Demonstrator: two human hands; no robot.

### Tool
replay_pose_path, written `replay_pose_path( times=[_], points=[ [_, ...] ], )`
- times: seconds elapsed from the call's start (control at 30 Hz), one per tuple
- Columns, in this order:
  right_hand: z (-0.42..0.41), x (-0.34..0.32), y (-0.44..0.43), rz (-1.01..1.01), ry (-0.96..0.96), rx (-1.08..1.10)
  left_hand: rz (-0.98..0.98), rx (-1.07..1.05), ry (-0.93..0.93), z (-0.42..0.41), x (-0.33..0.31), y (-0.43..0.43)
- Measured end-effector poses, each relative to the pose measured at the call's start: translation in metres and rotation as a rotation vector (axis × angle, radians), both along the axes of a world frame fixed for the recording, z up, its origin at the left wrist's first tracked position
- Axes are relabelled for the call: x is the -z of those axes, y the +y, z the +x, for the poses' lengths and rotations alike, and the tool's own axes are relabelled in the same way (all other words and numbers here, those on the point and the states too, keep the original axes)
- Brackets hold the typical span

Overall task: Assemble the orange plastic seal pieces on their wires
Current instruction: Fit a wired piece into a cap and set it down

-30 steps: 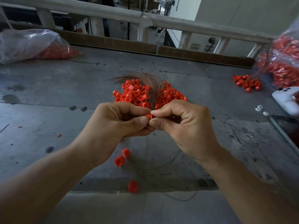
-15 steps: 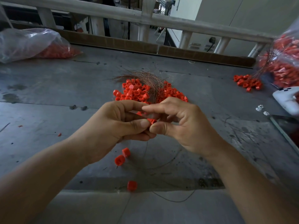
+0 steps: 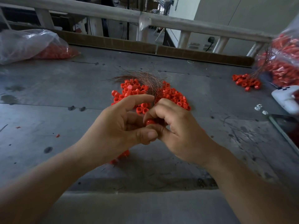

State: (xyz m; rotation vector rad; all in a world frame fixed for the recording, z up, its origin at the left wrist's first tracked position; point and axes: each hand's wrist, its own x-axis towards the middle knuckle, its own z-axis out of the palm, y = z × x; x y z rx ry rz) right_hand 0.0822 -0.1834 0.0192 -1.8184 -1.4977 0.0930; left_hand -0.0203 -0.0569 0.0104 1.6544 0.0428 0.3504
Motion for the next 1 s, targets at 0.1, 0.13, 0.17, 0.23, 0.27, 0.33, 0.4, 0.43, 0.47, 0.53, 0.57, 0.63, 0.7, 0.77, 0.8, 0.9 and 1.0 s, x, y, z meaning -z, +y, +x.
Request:
replay_pose_path(
  times=[0.1,0.13,0.17,0.23,0.27,0.33,0.4,0.43,0.47,0.53,0.57,0.63,0.7,0.77,0.8,0.9,1.0],
  points=[
    [-0.004,0.002,0.001,0.029,0.011,0.003,-0.017,0.018,-0.022,0.000,0.000,-0.002],
    [-0.005,0.002,0.001,0.043,0.017,0.006,-0.027,0.029,-0.030,-0.001,0.000,-0.002],
    [-0.005,0.002,0.001,0.056,0.017,0.012,-0.033,0.041,-0.037,-0.001,0.000,-0.002],
    [-0.006,0.003,0.001,0.064,0.026,0.017,-0.039,0.054,-0.039,-0.003,-0.001,-0.003],
    [-0.006,0.004,0.001,0.060,0.035,0.014,-0.043,0.057,-0.038,-0.003,-0.001,-0.004],
    [-0.005,0.003,0.000,0.050,0.042,0.004,-0.057,0.058,-0.034,-0.002,-0.001,-0.005],
    [-0.004,0.002,0.000,0.051,0.037,-0.003,-0.055,0.053,-0.037,-0.002,-0.003,-0.005],
    [-0.003,0.002,0.000,0.054,0.046,-0.007,-0.056,0.044,-0.039,-0.002,-0.003,-0.004],
    [-0.003,0.001,0.000,0.058,0.067,-0.012,-0.062,0.033,-0.040,-0.001,-0.004,-0.004],
    [-0.002,0.000,0.001,0.081,0.112,-0.017,-0.072,0.015,-0.034,-0.001,-0.004,-0.002],
    [-0.001,0.000,0.001,0.099,0.126,-0.010,-0.081,0.017,-0.026,-0.001,-0.005,-0.001],
    [-0.001,0.000,0.001,0.129,0.157,0.011,-0.137,0.055,-0.001,-0.001,-0.005,0.003],
    [-0.001,0.000,0.002,0.146,0.269,0.022,-0.214,0.109,0.021,-0.001,-0.007,0.009],
    [-0.003,0.002,0.003,0.139,0.432,0.007,-0.252,0.126,0.020,-0.001,-0.009,0.013],
    [-0.004,0.003,0.004,0.139,0.493,-0.011,-0.271,0.117,0.010,-0.001,-0.010,0.014],
    [-0.006,0.003,0.005,0.154,0.645,-0.045,-0.359,0.077,-0.036,-0.001,-0.014,0.014],
    [-0.006,0.002,0.006,0.091,0.769,-0.079,-0.452,0.052,-0.076,0.000,-0.015,0.015]
  ],
)
